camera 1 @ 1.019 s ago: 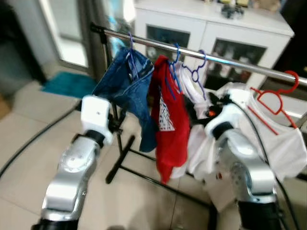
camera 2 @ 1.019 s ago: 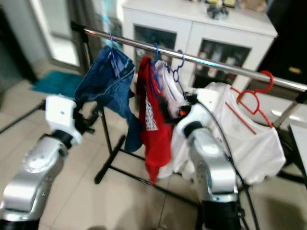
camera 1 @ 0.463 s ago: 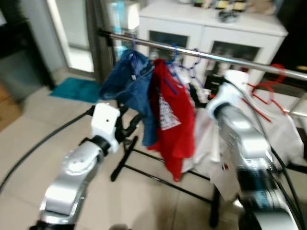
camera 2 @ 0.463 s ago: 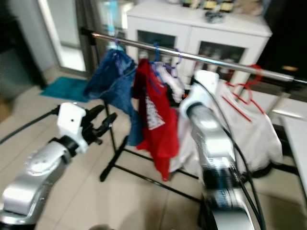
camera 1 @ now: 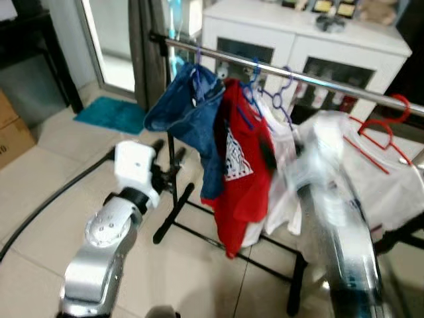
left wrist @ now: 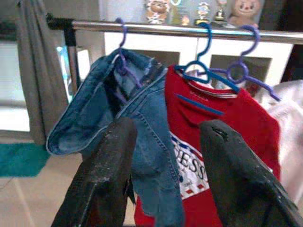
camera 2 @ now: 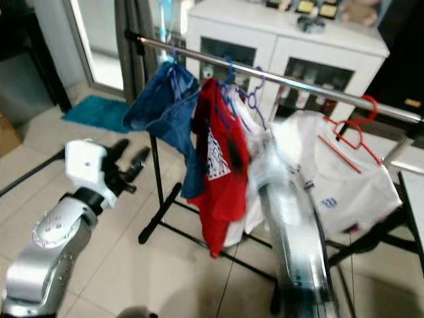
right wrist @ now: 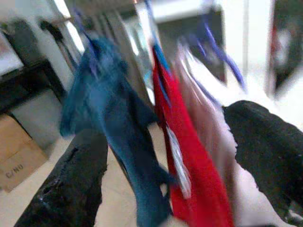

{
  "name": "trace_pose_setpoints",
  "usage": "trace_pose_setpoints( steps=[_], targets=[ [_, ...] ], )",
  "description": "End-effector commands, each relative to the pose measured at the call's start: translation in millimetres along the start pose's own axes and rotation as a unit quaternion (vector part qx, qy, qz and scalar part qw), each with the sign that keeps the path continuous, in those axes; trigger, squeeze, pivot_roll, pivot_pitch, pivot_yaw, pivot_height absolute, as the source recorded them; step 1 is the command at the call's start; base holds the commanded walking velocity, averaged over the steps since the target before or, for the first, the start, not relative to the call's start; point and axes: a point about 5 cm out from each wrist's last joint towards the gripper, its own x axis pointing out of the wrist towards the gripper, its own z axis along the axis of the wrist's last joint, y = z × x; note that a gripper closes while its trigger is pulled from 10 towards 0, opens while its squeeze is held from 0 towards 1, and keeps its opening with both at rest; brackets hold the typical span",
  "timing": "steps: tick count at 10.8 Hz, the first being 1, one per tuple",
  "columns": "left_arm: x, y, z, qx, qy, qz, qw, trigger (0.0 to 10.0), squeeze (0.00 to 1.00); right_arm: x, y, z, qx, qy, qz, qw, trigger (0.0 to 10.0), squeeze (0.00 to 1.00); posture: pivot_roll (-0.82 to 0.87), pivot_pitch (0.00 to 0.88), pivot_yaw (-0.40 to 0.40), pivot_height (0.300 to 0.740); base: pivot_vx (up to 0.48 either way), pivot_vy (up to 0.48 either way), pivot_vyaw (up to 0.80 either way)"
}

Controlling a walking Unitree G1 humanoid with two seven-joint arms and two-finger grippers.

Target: Hang hanger

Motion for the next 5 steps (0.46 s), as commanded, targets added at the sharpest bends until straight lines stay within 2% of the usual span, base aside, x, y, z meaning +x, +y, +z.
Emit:
trace_pose_setpoints(
  steps=[1, 2, 3, 4, 5],
  targets=[
    [-1.7, 0.2, -5, -0.008, 0.002, 0.009, 1.000, 10.0, 0.00, -9.9, -4.2, 12, 0.000, -0.034, -0.009, 0.999, 10.0, 0.00, 0.11, 0.000, -0.036, 0.740, 0.292, 0.000, 0.00],
    [-3.5, -1.4, -9, 0.000, 0.000, 0.010, 1.000, 10.0, 0.00, -25.0, -11.4, 6, -0.004, -0.023, -0.019, 1.000, 10.0, 0.00, 0.10, 0.000, -0.029, 0.740, 0.379, 0.000, 0.00],
    [-1.4, -1.4, -11, 0.017, -0.003, 0.012, 1.000, 10.0, 0.00, -27.4, -17.1, 7, -0.009, -0.019, -0.035, 0.999, 10.0, 0.00, 0.09, 0.000, -0.025, 0.740, 0.469, 0.000, 0.00],
    [0.3, -3.8, -12, 0.032, 0.001, -0.004, 0.999, 10.0, 0.00, -23.7, -16.5, 10, -0.020, -0.019, -0.035, 0.999, 10.0, 0.00, 0.09, 0.000, -0.023, 0.740, 0.469, 0.000, -0.43],
    [2.7, -6.5, -12, 0.033, 0.002, -0.015, 0.999, 10.0, 0.00, -16.1, -16.7, 16, -0.023, -0.027, -0.041, 0.999, 10.0, 0.00, 0.09, 0.000, -0.028, 0.740, 0.469, 0.000, -0.80]
  ],
)
